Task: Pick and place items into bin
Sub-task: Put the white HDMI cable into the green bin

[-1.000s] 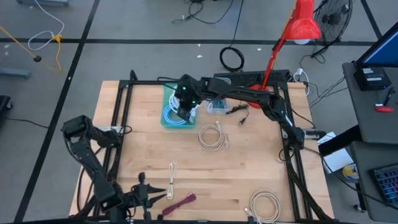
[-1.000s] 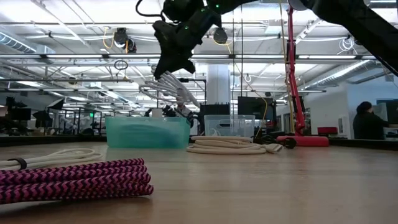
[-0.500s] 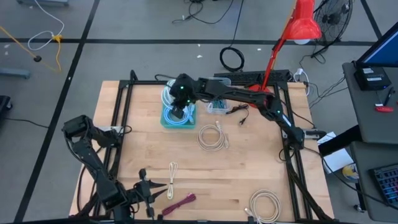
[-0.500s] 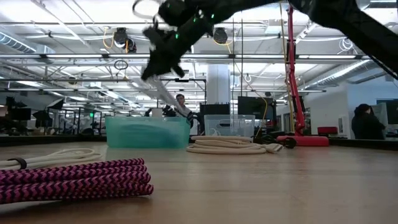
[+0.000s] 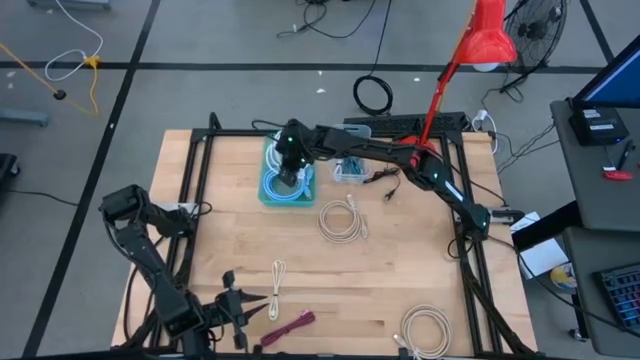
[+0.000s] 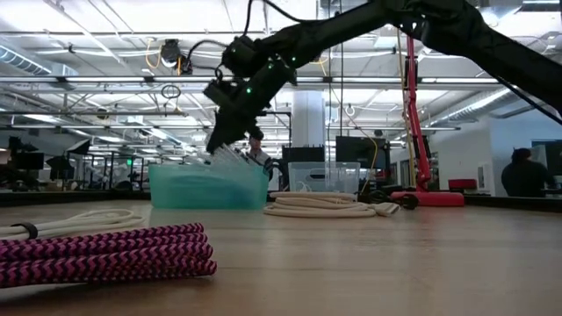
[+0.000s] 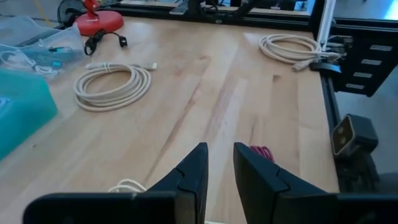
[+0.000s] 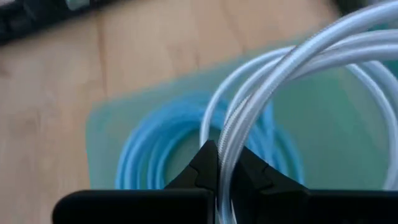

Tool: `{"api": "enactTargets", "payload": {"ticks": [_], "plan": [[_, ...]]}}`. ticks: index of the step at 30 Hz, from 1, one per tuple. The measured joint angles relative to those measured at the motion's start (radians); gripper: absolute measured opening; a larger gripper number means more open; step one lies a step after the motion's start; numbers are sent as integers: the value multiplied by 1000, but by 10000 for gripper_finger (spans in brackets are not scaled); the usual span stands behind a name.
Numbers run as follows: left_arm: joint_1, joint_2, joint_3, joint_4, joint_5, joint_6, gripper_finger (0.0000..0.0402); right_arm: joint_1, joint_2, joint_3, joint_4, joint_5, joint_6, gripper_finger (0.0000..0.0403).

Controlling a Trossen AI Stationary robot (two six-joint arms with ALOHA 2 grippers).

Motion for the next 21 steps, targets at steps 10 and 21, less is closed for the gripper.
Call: {"api": "enactTargets", "payload": {"ticks": [10, 21], "plan": [[-40, 0, 0, -1, -61, -53, 81, -4, 63, -2, -32, -20, 0, 11], [-44, 0, 0, 0, -70, -57, 81, -6, 73, -3, -47, 5, -36, 54]]}}
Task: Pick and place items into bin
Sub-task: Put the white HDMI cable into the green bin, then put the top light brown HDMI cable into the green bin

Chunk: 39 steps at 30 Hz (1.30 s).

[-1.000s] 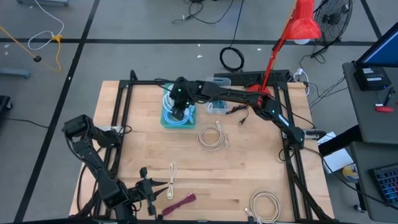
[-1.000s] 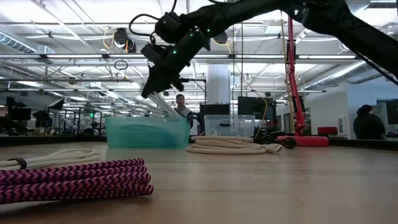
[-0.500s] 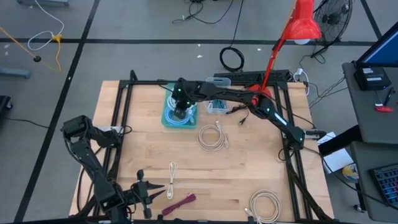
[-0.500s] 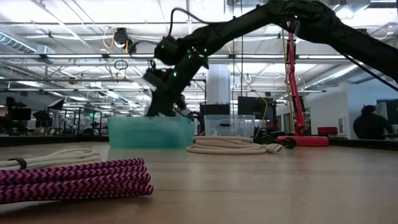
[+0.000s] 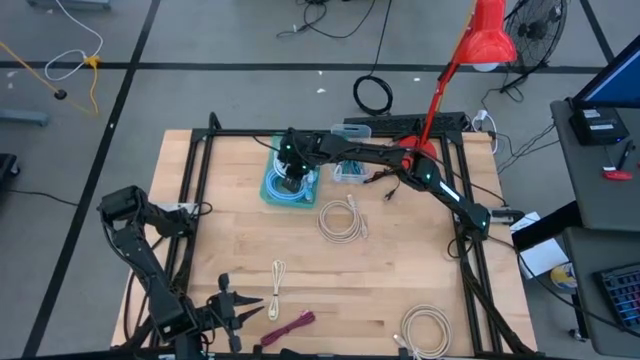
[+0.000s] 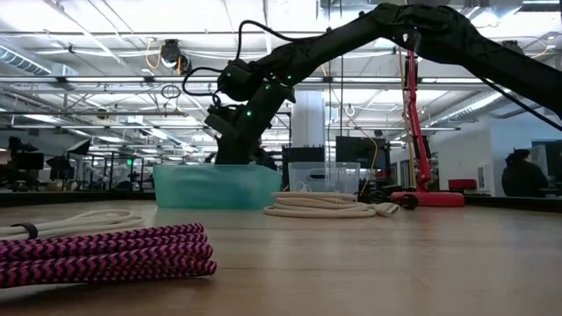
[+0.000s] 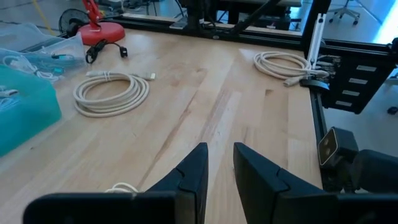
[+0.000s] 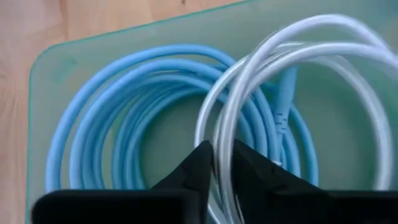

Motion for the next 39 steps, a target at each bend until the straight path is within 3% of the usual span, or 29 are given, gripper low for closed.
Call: {"api": "enactTargets", "payload": {"ticks": [11, 22, 26, 32, 39], "plan": [[0, 0, 0, 0, 0, 4, 81, 0, -55, 6, 37, 55, -36, 169], [0, 0, 0, 0, 0, 8, 81, 51, -288, 6, -38, 108, -53, 173], [0, 0, 0, 2, 0, 6, 81, 139, -371, 7, -151, 124, -63, 165], [0, 0, 0, 8, 0, -7, 81, 373, -440, 6, -356, 306, -55, 160], [0, 8, 0, 47, 0, -2, 81, 677, -438, 6, -462, 509, 61, 159]]}}
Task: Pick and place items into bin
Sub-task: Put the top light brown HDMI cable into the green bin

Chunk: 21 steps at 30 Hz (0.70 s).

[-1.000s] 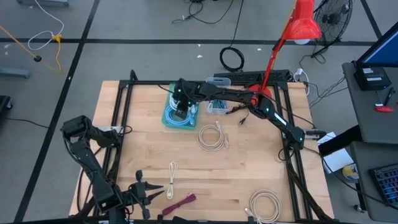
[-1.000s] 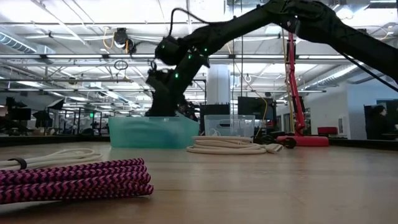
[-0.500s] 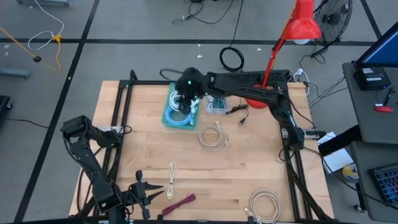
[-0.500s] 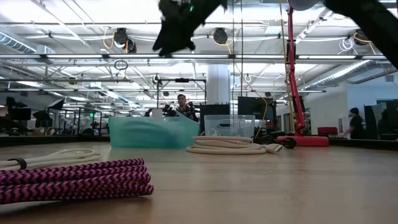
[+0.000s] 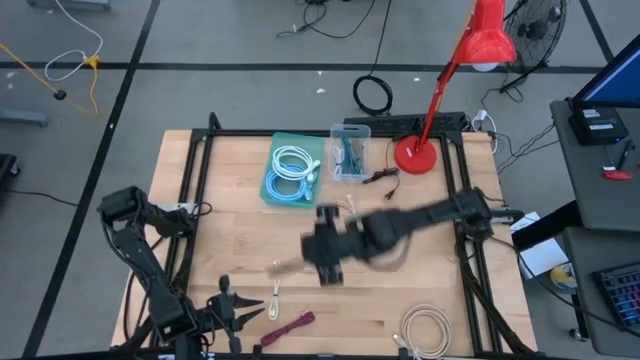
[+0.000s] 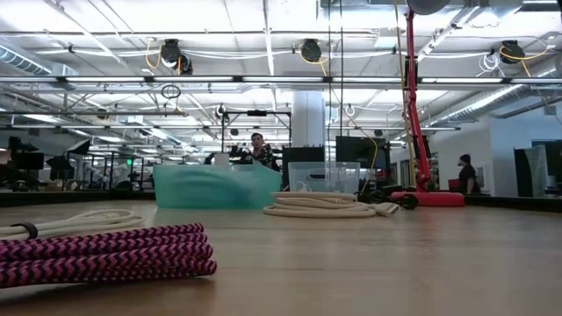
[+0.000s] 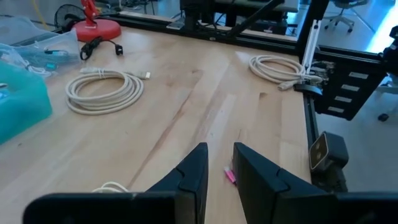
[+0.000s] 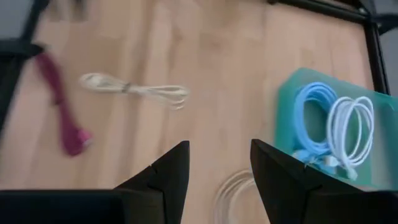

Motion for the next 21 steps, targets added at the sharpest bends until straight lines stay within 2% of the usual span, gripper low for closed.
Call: {"api": "enactTargets", "payload": {"ticks": [4, 10, 12, 17, 21], "plan": [[4, 14, 0, 39, 1, 34, 81, 127, -6, -58, 16, 65, 72, 159], [19, 15, 0, 44, 11, 25, 81, 233, -3, -185, 38, 93, 235, 159], [33, 15, 0, 42, 51, 4, 81, 256, -5, -242, 79, 91, 280, 159], [90, 15, 0, 39, 224, -24, 81, 287, 0, -398, 179, 91, 355, 159], [122, 15, 0, 38, 262, -2, 81, 289, -3, -509, 261, 90, 384, 159]]}}
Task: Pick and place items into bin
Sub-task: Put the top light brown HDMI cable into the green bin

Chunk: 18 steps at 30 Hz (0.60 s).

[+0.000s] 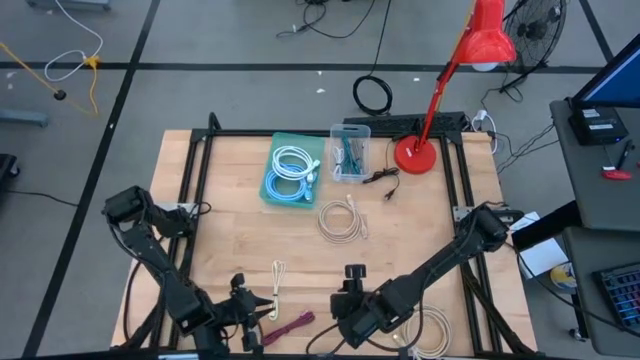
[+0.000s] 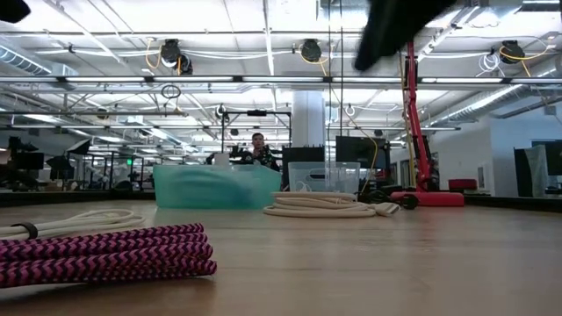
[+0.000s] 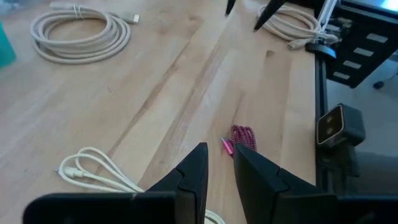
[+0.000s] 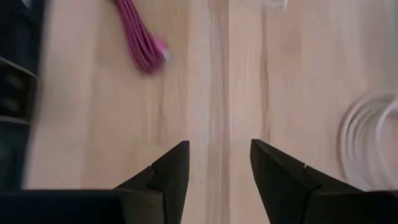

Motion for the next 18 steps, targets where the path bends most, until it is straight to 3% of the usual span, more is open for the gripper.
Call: {"api": "enactTargets", "payload": {"ticks": [7, 18], "plan": [[20, 0, 0, -1, 2, 45, 81, -11, 0, -128, 25, 0, 68, 159], [18, 0, 0, -1, 2, 54, 81, -50, 0, -154, 94, 18, 31, 159]]}}
